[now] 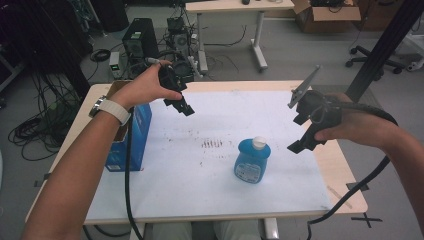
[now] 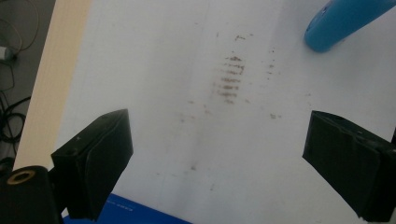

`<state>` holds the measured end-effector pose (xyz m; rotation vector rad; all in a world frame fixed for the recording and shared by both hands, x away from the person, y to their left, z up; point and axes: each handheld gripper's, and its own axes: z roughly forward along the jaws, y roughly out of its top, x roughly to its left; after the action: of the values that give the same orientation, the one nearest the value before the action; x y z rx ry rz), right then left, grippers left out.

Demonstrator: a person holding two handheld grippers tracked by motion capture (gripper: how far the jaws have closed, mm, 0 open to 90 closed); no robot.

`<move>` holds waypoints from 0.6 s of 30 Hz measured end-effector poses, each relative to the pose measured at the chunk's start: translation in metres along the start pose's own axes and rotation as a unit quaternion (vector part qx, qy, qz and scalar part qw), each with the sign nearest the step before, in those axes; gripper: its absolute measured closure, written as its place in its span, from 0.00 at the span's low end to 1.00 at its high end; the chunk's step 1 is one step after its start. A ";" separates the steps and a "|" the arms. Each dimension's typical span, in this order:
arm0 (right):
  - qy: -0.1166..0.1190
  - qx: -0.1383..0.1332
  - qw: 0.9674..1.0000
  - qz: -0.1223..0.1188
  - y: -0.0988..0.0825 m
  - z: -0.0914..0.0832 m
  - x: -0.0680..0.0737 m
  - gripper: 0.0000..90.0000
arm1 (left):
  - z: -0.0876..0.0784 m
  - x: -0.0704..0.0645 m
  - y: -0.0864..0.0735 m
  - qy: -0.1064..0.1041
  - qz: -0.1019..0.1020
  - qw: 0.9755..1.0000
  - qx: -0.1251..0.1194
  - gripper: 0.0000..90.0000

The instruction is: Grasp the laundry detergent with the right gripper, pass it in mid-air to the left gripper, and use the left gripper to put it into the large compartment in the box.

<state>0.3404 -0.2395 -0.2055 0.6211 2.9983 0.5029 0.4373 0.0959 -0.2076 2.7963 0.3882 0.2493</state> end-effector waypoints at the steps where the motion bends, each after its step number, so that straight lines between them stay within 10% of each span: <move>1: 0.000 0.000 1.000 0.001 -0.001 -0.001 0.000 0.08 | 0.000 0.000 0.000 0.000 0.000 1.000 -0.001 0.10; 18: -0.003 -0.003 1.000 0.021 -0.005 -0.002 0.007 0.06 | -0.002 -0.004 0.001 0.003 0.001 1.000 0.000 0.09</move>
<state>0.3317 -0.2411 -0.2049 0.6860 2.9829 0.5127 0.4331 0.0947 -0.2060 2.7972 0.3874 0.2572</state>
